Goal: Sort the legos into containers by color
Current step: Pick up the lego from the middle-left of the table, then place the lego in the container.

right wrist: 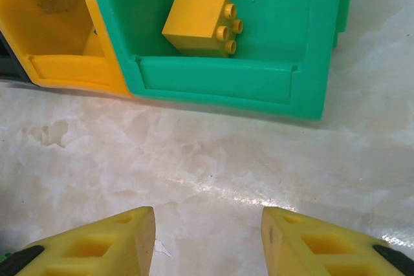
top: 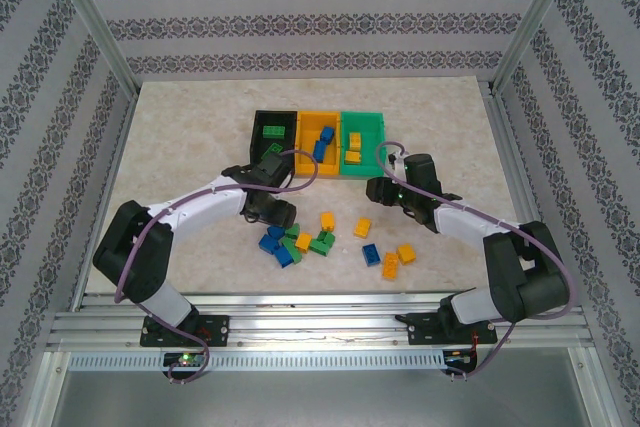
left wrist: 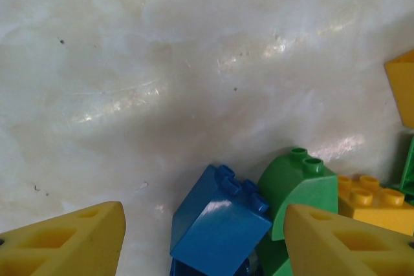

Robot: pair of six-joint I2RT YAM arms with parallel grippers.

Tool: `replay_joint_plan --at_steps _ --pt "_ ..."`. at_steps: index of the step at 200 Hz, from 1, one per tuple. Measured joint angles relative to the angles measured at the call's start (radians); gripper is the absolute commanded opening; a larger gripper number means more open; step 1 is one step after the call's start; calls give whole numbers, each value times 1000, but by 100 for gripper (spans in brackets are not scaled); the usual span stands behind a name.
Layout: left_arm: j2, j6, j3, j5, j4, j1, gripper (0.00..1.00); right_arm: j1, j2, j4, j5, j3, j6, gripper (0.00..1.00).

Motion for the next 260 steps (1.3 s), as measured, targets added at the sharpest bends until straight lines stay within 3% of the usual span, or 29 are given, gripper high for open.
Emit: replay_joint_plan --at_steps 141,162,180,260 --pt "135 88 36 5 -95 0 56 6 16 0 3 0 -1 48" --pt "134 88 35 -3 -94 0 49 7 16 0 3 0 0 48" --pt "134 82 35 -12 -92 0 35 7 17 0 3 0 -1 48" --pt "132 87 179 -21 -63 0 32 7 18 0 3 0 0 48"
